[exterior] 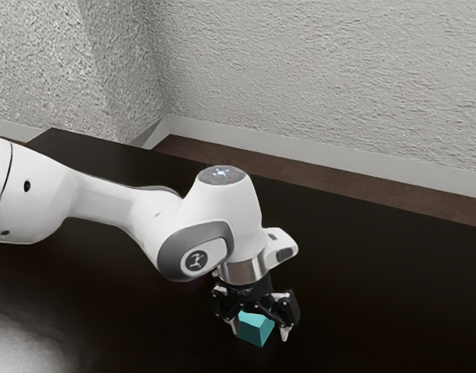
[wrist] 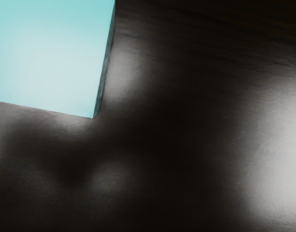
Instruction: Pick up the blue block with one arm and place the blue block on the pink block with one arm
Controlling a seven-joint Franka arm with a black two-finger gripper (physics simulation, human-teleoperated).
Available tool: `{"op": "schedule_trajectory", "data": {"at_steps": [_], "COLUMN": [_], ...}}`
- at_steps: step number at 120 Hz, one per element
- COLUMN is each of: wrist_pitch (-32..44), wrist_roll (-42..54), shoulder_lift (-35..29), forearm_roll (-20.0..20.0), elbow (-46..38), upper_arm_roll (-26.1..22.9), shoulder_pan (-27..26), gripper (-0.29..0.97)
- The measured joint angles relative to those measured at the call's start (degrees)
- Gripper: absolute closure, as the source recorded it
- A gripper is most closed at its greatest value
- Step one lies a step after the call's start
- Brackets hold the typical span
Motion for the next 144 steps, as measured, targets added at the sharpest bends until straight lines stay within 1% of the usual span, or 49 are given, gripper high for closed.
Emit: {"op": "schedule_trajectory", "data": {"at_steps": [8,15,29,41,55,62,78,90,94,106,115,128,144], "wrist_pitch": [0.73,1.2,1.79,2.09,2.3,2.36,2.49,2.54,2.55,2.58,2.6,2.64,2.82], "wrist_roll": [1.91,3.65,8.31,12.85,17.23,18.5,19.87,20.8,21.12,22.07,22.82,23.8,24.89], "shoulder_lift": [2.87,4.16,4.66,5.5,6.18,6.74,7.47,7.99,8.02,7.86,8.04,9.12,10.59], "forearm_roll": [-0.05,-0.05,0.08,1.53,2.15,0.8,-4.06,-5.34,-4.77,-0.59,1.38,2.77,3.36], "elbow": [2.19,3.06,3.4,3.48,3.63,4.3,4.64,4.34,4.24,4.05,4.01,4.11,4.49], "upper_arm_roll": [0.2,0.41,0.88,1.77,2.37,2.77,3.53,3.88,3.91,3.93,3.92,3.93,3.9], "shoulder_pan": [1.26,1.8,3.27,4.81,5.99,6.07,6.19,6.27,6.25,6.17,6.14,6.06,5.97], "gripper": [0.0,0.0,0.0,0.0,0.0,0.0,0.0,0.0,0.0,0.0,0.0,0.0,0.0]}}
